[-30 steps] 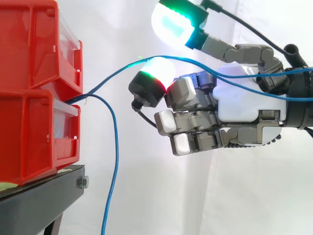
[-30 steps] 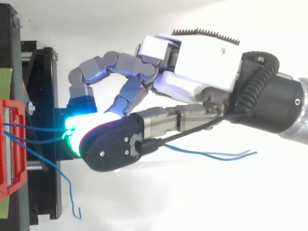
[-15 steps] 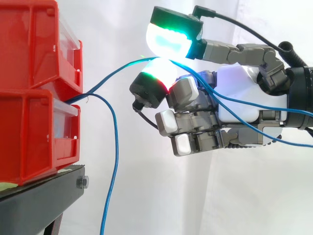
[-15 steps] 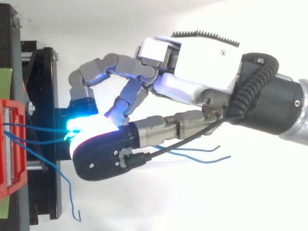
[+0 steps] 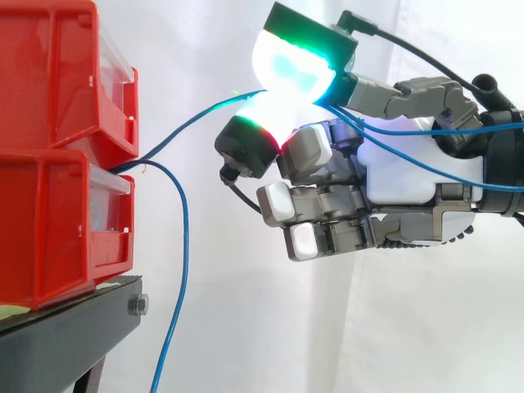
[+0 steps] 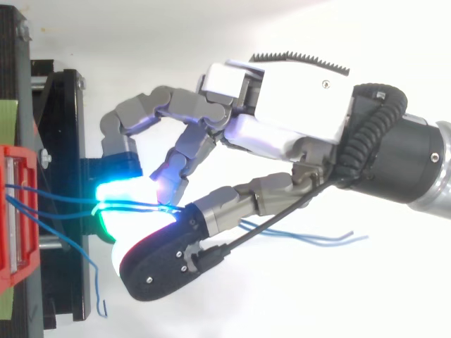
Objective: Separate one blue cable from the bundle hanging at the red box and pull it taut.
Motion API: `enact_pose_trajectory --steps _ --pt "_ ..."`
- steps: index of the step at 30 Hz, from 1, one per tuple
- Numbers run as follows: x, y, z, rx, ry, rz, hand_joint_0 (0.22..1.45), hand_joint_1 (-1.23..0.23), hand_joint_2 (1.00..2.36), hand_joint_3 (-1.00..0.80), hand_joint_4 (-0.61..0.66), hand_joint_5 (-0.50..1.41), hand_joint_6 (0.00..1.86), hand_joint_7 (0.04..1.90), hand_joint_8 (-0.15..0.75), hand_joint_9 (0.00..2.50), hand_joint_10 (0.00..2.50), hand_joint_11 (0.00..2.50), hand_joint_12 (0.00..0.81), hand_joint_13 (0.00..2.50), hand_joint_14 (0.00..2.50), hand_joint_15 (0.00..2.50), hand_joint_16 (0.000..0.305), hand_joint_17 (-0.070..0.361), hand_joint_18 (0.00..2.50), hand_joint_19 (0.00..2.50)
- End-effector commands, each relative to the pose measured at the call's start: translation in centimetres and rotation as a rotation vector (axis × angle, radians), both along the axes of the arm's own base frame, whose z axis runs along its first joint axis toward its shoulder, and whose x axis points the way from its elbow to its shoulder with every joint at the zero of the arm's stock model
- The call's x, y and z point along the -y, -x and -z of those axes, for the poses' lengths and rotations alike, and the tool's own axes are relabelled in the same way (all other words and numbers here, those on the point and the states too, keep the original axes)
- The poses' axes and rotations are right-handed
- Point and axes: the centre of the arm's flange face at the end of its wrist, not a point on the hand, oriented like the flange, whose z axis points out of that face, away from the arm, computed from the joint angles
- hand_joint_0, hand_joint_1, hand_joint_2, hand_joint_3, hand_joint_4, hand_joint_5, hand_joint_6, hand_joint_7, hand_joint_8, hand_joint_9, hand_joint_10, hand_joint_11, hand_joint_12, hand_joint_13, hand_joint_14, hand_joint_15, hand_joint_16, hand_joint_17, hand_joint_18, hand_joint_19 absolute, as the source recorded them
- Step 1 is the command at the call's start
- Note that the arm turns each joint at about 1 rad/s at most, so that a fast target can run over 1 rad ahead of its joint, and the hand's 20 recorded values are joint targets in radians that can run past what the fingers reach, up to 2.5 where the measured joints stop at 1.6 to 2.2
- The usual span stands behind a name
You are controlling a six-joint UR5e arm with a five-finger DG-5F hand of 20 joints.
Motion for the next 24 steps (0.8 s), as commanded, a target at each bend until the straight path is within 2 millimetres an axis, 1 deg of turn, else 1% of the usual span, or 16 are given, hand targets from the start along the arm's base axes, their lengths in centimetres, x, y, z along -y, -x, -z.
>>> enact_pose_trajectory --steps 1,3,4,6,9,11,13,15,16,18,20,22,24 --pt "-0.37 -0.01 0.00 0.008 -0.035 -0.001 0.62 -0.68 1.00 -0.50 0.13 -0.18 0.86 1.32 0.322 1.21 0.03 0.92 0.370 1.11 0.02 0.63 0.047 0.105 0.92 0.68" --pt "-0.42 0.03 0.04 0.010 -0.062 0.002 0.58 -0.57 1.00 -0.50 0.14 -0.17 0.85 1.34 0.335 1.26 0.03 0.92 0.386 1.15 0.02 0.64 0.048 0.107 0.93 0.70" --pt "-0.48 0.06 0.07 0.010 -0.072 0.005 0.58 -0.57 1.00 -0.50 0.14 -0.17 0.85 1.34 0.332 1.26 0.02 0.93 0.386 1.15 0.02 0.64 0.048 0.108 0.94 0.70" --pt "-0.45 0.10 0.10 0.007 -0.073 0.008 0.51 -0.61 1.00 -0.50 0.15 -0.16 0.85 1.34 0.350 1.27 0.02 0.93 0.407 1.16 0.02 0.64 0.052 0.117 0.98 0.69" --pt "-0.55 0.13 0.13 0.004 -0.073 0.008 0.46 -0.67 1.00 -0.50 0.17 -0.16 0.85 1.32 0.364 1.27 0.02 0.91 0.424 1.17 0.02 0.63 0.056 0.127 1.01 0.66" --pt "-0.54 0.14 0.14 0.002 -0.071 0.008 0.46 -0.68 1.00 -0.50 0.17 -0.17 0.85 1.32 0.366 1.27 0.02 0.92 0.425 1.17 0.02 0.63 0.057 0.128 1.01 0.66" --pt "-0.42 0.16 0.16 0.001 -0.069 0.010 0.47 -0.68 1.00 -0.50 0.16 -0.17 0.85 1.29 0.356 1.26 0.02 0.91 0.419 1.16 0.02 0.63 0.055 0.125 1.00 0.68" --pt "-0.54 0.16 0.16 0.000 -0.068 0.008 0.61 -0.60 1.00 -0.50 0.13 -0.15 0.83 1.37 0.333 1.30 0.03 0.94 0.381 1.14 0.02 0.63 0.047 0.106 0.95 0.71" --pt "-0.42 0.19 0.23 -0.001 -0.067 0.010 0.62 -0.61 1.00 -0.48 0.12 -0.15 0.83 1.37 0.333 1.30 0.02 0.94 0.384 1.16 0.02 0.64 0.047 0.105 0.95 0.72" --pt "-0.42 0.16 0.16 0.000 -0.068 0.010 0.60 -0.66 1.02 -0.26 0.10 -0.14 0.85 1.40 0.339 1.31 0.03 0.95 0.388 1.16 0.02 0.64 0.047 0.107 0.95 0.73" --pt "-0.42 0.16 0.16 0.000 -0.068 0.010 0.58 -0.68 1.02 -0.15 0.10 -0.14 0.86 1.44 0.348 1.31 0.03 0.95 0.391 1.16 0.02 0.65 0.048 0.108 0.96 0.72" --pt "-0.54 0.16 0.16 0.000 -0.068 0.008 0.59 -0.71 1.02 -0.11 0.10 -0.14 0.86 1.46 0.359 1.33 0.03 0.97 0.402 1.17 0.02 0.64 0.050 0.112 0.97 0.71" --pt "-0.53 0.19 0.23 -0.001 -0.067 0.008 0.62 -0.78 1.02 -0.11 0.08 -0.16 0.87 1.43 0.339 1.24 0.03 0.97 0.398 1.13 0.02 0.65 0.050 0.112 0.95 0.71"
